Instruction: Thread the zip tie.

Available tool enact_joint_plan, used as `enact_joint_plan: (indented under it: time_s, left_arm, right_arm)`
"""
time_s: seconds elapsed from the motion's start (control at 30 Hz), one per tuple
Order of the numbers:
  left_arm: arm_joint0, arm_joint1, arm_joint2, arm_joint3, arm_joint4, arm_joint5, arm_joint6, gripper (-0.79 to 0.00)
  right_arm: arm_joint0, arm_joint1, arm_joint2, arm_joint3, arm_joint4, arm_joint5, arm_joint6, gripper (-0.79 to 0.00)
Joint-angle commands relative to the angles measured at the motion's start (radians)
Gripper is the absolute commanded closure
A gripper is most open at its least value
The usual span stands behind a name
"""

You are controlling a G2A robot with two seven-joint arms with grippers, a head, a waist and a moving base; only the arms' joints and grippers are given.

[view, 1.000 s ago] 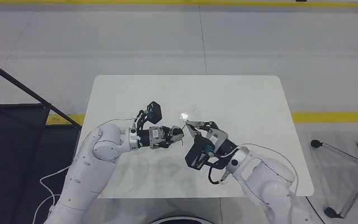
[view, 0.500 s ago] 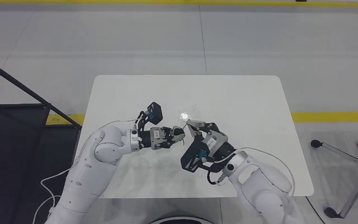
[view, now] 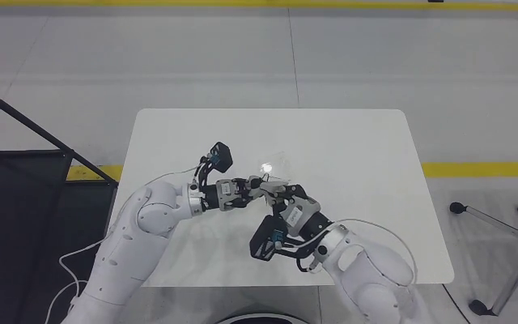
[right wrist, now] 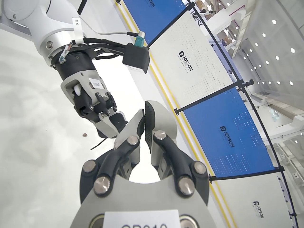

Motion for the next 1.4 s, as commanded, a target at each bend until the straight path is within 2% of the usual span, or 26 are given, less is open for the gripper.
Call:
enact_joint_plan:
  time_s: [0.0, 0.43, 0.8, 1.0, 1.37]
  left_arm:
    - [0.0, 0.002, 0.001, 0.002, -0.003, 0.004, 0.007, 0.0]
    - [0.003, 0.01, 0.003, -0.002, 0.011, 0.028, 0.055, 0.0]
    - [0.023, 0.015, 0.001, -0.025, 0.097, 0.022, 0.145, 0.0]
    - [0.03, 0.017, 0.005, -0.029, 0.139, 0.013, 0.18, 0.0]
    - [0.034, 0.023, 0.009, -0.029, 0.158, 0.0, 0.213, 0.0]
  right_arm:
    - [0.002, 0.0, -0.004, 0.001, -0.005, -0.021, 0.003, 0.0]
    - [0.047, -0.005, -0.031, 0.027, 0.029, -0.191, 0.041, 0.0]
    - [0.104, -0.012, -0.055, 0.058, 0.104, -0.317, 0.101, 0.0]
    - [0.109, -0.016, -0.048, 0.06, 0.123, -0.29, 0.115, 0.0]
    - [0.082, -0.022, -0.037, 0.043, 0.08, -0.153, 0.169, 0.0]
